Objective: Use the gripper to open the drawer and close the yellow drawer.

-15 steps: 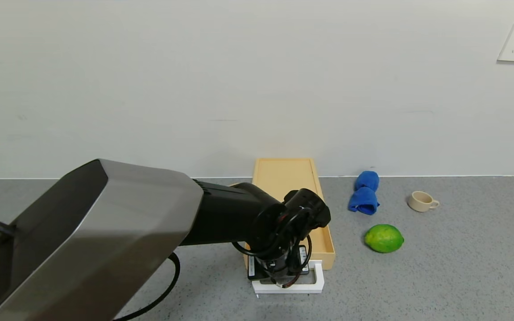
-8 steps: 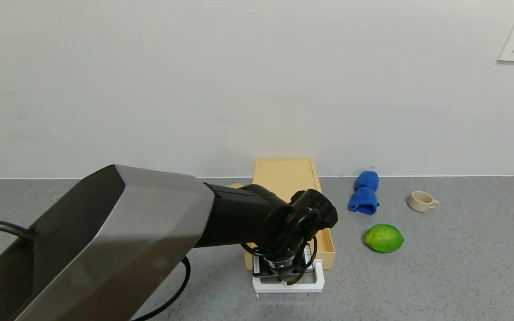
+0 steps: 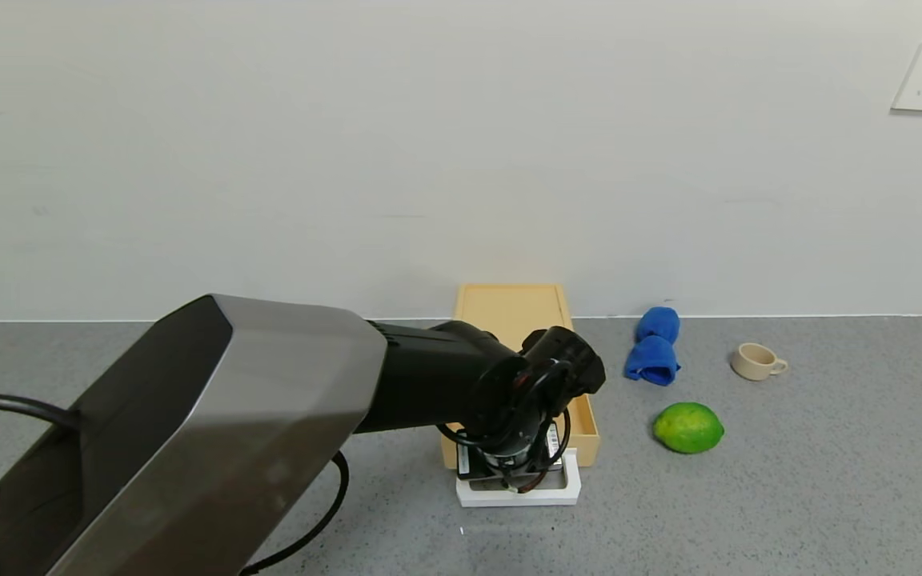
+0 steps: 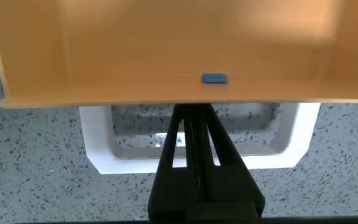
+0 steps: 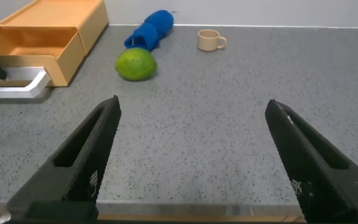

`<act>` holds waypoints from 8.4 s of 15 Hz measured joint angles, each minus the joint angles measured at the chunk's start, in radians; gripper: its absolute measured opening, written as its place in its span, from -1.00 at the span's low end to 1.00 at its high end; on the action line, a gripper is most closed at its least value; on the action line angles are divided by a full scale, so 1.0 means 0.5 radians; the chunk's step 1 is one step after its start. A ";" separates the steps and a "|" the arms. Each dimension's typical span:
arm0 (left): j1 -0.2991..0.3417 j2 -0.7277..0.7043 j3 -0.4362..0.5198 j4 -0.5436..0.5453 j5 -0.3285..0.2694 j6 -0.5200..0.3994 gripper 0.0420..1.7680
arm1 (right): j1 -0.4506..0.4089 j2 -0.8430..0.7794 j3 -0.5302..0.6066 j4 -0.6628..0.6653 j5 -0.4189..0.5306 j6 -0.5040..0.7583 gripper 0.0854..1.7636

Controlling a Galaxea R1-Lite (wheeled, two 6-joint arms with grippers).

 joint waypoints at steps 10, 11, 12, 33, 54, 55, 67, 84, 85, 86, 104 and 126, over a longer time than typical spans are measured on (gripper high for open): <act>0.072 0.054 -0.153 -0.010 0.052 0.123 -0.93 | 0.001 0.000 0.000 0.001 0.000 0.000 0.94; 0.083 0.061 -0.172 -0.011 0.052 0.137 -0.93 | 0.002 0.000 0.000 0.000 0.000 0.000 0.94; 0.091 0.068 -0.191 -0.011 0.054 0.150 -0.93 | 0.002 0.000 0.000 0.000 0.000 0.000 0.94; 0.263 0.229 -0.388 -0.365 0.124 0.476 -0.93 | 0.002 0.000 0.000 0.000 0.001 0.000 0.94; 0.279 -0.177 -0.360 0.043 0.120 0.530 -0.93 | 0.002 0.000 0.000 0.000 0.000 0.000 0.94; 0.289 -0.243 -0.340 0.077 0.119 0.529 -0.93 | 0.001 0.000 0.000 0.000 0.001 0.000 0.94; 0.651 -1.089 0.646 -0.411 -0.611 1.006 -0.46 | 0.000 0.000 0.000 0.000 0.000 0.000 0.94; 0.949 -1.987 1.770 -1.193 -0.611 1.492 0.78 | 0.000 0.000 0.000 0.000 0.000 0.000 0.94; 0.991 -2.085 1.838 -1.192 -0.611 1.493 0.80 | 0.000 0.000 0.000 0.000 0.000 0.000 0.94; 1.036 -2.195 1.899 -1.185 -0.611 1.494 0.81 | 0.000 0.000 0.000 0.000 0.000 0.000 0.94; 1.595 -4.050 1.817 -0.048 -0.547 1.484 0.92 | 0.001 0.000 0.000 0.000 0.000 0.000 0.94; 1.631 -4.474 2.148 -0.125 -0.525 1.518 0.94 | 0.001 0.000 0.000 0.000 0.001 0.000 0.94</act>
